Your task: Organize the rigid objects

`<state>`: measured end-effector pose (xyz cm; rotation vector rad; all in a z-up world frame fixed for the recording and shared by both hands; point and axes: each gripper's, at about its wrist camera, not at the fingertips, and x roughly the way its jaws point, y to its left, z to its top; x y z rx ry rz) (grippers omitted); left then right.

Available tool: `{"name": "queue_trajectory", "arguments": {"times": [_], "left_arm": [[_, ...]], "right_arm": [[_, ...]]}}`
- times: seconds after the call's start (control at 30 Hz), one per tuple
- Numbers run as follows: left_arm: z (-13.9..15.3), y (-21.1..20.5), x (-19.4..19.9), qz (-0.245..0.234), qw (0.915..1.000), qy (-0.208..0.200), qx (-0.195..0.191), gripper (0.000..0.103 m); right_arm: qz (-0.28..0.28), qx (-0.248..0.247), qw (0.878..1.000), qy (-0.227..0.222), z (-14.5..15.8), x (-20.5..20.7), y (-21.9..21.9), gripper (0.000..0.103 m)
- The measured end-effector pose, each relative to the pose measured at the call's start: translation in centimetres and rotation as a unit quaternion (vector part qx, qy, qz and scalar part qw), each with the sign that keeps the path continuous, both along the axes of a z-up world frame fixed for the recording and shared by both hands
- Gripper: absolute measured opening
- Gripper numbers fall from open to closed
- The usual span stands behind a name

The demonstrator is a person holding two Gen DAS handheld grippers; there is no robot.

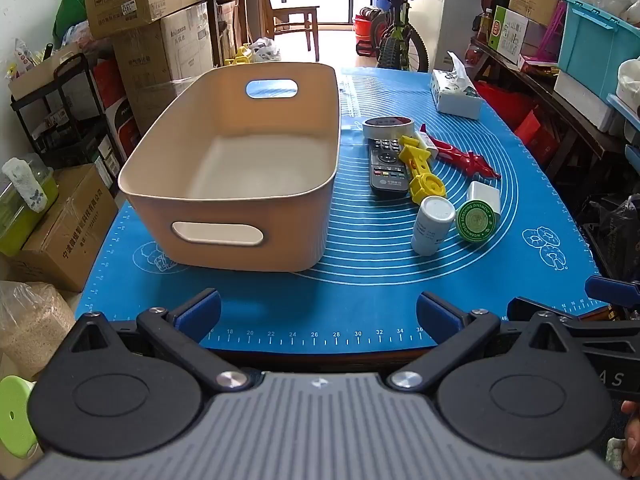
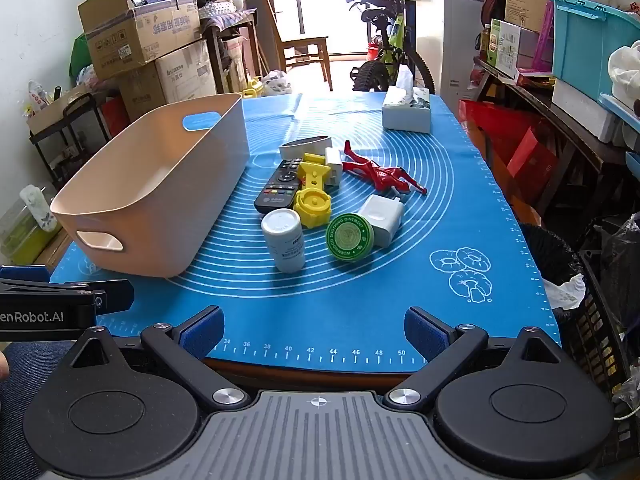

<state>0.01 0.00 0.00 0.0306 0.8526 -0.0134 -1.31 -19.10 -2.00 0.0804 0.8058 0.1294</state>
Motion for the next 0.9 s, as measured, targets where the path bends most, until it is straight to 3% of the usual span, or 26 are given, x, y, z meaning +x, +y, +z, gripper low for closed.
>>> {"name": "queue_trajectory", "arguments": {"times": [0.9], "left_arm": [[-0.01, -0.01, -0.01, -0.001, 1.0000, 0.000, 0.002, 0.103]], "right_arm": [[0.000, 0.004, 1.000, -0.001, 0.01, 0.03, -0.09, 0.096]]}}
